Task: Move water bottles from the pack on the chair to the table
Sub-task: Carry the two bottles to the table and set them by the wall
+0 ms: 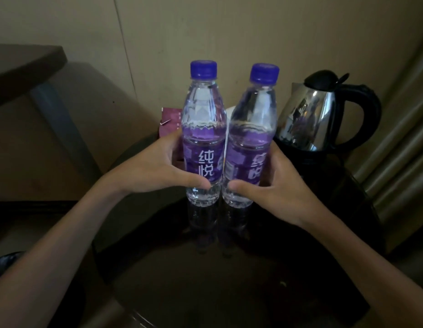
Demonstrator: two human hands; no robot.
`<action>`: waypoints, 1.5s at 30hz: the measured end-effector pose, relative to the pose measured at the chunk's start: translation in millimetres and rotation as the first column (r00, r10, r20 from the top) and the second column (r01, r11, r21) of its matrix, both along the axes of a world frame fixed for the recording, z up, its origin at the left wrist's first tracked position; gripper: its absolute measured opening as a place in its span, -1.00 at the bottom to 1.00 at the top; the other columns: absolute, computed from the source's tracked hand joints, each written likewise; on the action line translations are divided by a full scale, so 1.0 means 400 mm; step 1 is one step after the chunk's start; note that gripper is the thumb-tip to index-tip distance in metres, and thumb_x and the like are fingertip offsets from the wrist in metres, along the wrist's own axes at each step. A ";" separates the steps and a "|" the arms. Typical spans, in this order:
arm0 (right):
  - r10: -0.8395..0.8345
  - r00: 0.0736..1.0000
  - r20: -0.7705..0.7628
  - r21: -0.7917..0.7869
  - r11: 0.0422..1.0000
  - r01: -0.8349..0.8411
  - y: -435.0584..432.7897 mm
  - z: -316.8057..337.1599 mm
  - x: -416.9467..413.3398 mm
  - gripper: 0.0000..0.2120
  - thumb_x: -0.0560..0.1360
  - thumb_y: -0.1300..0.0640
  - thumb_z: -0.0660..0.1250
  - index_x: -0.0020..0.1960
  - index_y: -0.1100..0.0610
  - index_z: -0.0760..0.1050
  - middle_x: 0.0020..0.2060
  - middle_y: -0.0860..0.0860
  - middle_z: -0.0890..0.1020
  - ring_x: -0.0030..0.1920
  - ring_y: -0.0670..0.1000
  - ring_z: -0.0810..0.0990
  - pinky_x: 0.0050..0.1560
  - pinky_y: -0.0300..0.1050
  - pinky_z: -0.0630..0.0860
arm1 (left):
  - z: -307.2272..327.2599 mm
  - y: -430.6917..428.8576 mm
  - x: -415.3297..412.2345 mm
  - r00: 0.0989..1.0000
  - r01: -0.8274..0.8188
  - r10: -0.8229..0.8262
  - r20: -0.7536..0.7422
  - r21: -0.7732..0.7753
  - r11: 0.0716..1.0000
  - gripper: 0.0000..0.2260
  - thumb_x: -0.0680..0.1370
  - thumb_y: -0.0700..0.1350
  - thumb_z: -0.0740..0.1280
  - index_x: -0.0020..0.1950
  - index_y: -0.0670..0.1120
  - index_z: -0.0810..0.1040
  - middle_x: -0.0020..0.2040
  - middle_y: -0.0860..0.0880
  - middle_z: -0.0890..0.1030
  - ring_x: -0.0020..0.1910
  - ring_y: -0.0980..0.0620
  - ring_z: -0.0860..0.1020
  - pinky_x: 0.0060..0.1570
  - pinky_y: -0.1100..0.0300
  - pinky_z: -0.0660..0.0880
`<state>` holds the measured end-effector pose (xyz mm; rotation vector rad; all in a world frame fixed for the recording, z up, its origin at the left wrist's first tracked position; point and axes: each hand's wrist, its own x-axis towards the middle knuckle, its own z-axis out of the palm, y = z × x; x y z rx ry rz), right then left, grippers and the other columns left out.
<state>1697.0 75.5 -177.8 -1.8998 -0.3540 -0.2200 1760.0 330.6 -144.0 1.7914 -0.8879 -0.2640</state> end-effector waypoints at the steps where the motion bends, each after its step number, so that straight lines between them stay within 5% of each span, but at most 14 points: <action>1: -0.051 0.999 0.015 -0.033 0.998 0.052 0.007 0.008 0.003 -0.12 0.25 -0.10 0.68 0.45 -0.11 0.33 0.26 -0.14 0.66 0.22 -0.13 0.68 0.22 0.02 0.65 | 0.004 -0.002 0.004 1.000 0.006 -0.006 0.005 0.005 1.000 -0.27 0.39 -0.08 0.62 0.46 0.20 0.36 0.38 0.13 0.57 0.35 0.11 0.56 0.24 0.30 0.51; 5: -0.092 0.995 0.034 -0.133 0.987 0.095 0.022 0.026 0.007 -0.01 0.16 -0.26 0.70 0.46 -0.19 0.28 0.27 -0.20 0.64 0.20 -0.20 0.67 0.18 -0.01 0.66 | 0.009 0.001 0.007 1.000 0.012 -0.013 0.016 0.048 0.999 -0.25 0.41 -0.07 0.61 0.49 0.21 0.32 0.38 0.17 0.56 0.33 0.16 0.56 0.20 0.36 0.51; 10: -0.034 0.998 0.054 -0.165 0.985 0.043 0.015 0.046 0.013 -0.20 0.25 -0.21 0.64 0.42 -0.17 0.41 0.20 -0.30 0.67 0.15 -0.27 0.68 0.08 -0.26 0.65 | 0.018 0.009 -0.012 0.985 -0.121 0.112 0.128 0.061 0.991 -0.24 0.37 0.05 0.63 0.44 0.33 0.31 0.34 0.31 0.55 0.27 0.30 0.56 0.07 0.49 0.50; 15: -0.037 0.999 0.036 -0.132 0.990 0.041 0.024 0.090 0.011 -0.29 0.29 -0.08 0.67 0.38 -0.09 0.50 0.16 -0.25 0.71 0.13 -0.23 0.70 0.07 -0.22 0.67 | 0.048 0.000 -0.017 0.963 -0.199 0.194 0.188 0.008 0.980 -0.37 0.36 0.05 0.62 0.38 0.12 0.49 0.23 0.16 0.67 0.19 0.18 0.65 0.16 0.15 0.58; 17: -0.009 0.999 0.048 -0.151 0.988 0.016 0.017 0.139 0.022 -0.36 0.31 -0.04 0.65 0.35 -0.07 0.55 0.12 -0.24 0.73 0.09 -0.24 0.72 0.03 -0.28 0.67 | 0.093 0.004 -0.001 0.966 -0.180 0.174 0.190 0.014 0.984 -0.38 0.36 0.01 0.62 0.38 0.07 0.51 0.20 0.12 0.69 0.17 0.14 0.67 0.17 0.10 0.59; 22: 0.015 0.975 0.221 -0.170 0.985 0.024 0.003 0.366 0.137 -0.40 0.28 -0.08 0.65 0.28 -0.11 0.59 0.04 -0.33 0.73 0.00 -0.32 0.71 -0.13 -0.52 0.55 | 0.325 -0.014 0.075 0.916 -0.255 0.252 0.311 -0.034 0.966 -0.47 0.32 0.04 0.62 0.24 0.20 0.54 0.11 0.31 0.68 0.07 0.34 0.65 -0.07 0.56 0.49; 28: 0.024 0.960 0.278 -0.185 0.982 0.029 0.001 0.575 0.350 -0.52 0.31 -0.04 0.67 0.15 -0.21 0.56 -0.08 -0.39 0.71 -0.09 -0.37 0.67 -0.27 -0.51 0.52 | 0.534 -0.055 0.204 0.863 -0.379 0.360 0.354 -0.017 0.925 -0.44 0.32 0.11 0.57 0.28 0.20 0.48 0.05 0.28 0.68 0.07 0.33 0.64 -0.08 0.44 0.57; 32: 0.018 0.978 0.208 -0.224 0.974 0.030 0.020 0.596 0.480 -0.47 0.28 -0.05 0.69 0.16 -0.17 0.55 -0.09 -0.26 0.69 -0.18 -0.40 0.66 -0.37 -0.50 0.48 | 0.518 -0.058 0.299 0.866 -0.432 0.425 0.263 -0.035 0.901 -0.44 0.33 0.02 0.57 0.30 0.13 0.49 0.11 0.13 0.67 0.08 0.26 0.66 -0.08 0.34 0.61; 36: -0.002 0.983 0.185 -0.225 0.973 0.044 0.046 0.528 0.589 -0.29 0.25 -0.02 0.71 0.34 0.01 0.55 0.11 -0.12 0.71 0.01 -0.21 0.68 -0.03 -0.25 0.61 | 0.435 -0.038 0.424 0.854 -0.479 0.481 0.195 -0.060 0.875 -0.36 0.42 -0.17 0.57 0.46 -0.05 0.43 0.27 0.00 0.63 0.23 0.07 0.62 0.15 0.07 0.61; 38: -0.026 0.984 0.174 -0.168 0.984 0.056 0.049 0.486 0.617 -0.24 0.25 0.03 0.72 0.38 0.07 0.53 0.14 -0.07 0.70 0.07 -0.13 0.69 0.06 -0.18 0.63 | 0.401 -0.041 0.458 0.858 -0.483 0.485 0.166 -0.058 0.874 -0.32 0.41 -0.21 0.57 0.49 -0.07 0.39 0.27 0.02 0.62 0.22 0.10 0.62 0.16 0.10 0.60; 43: -0.049 0.998 0.046 -0.217 0.974 0.058 0.056 0.386 0.697 -0.45 0.22 0.06 0.73 0.10 -0.16 0.56 -0.10 -0.27 0.66 -0.19 -0.37 0.66 -0.29 -0.49 0.54 | 0.288 -0.026 0.546 0.874 -0.476 0.474 0.112 -0.006 0.879 -0.30 0.40 -0.25 0.57 0.49 -0.09 0.38 0.29 -0.02 0.61 0.24 0.06 0.59 0.27 0.03 0.54; 45: -0.047 0.999 -0.020 -0.254 0.966 0.040 0.053 0.356 0.717 -0.48 0.21 0.14 0.72 0.01 -0.18 0.56 -0.07 -0.20 0.69 -0.16 -0.29 0.69 -0.28 -0.45 0.58 | 0.244 -0.025 0.571 0.887 -0.457 0.454 0.083 0.021 0.889 -0.28 0.39 -0.24 0.58 0.50 -0.08 0.38 0.30 -0.04 0.61 0.26 0.03 0.58 0.30 -0.01 0.52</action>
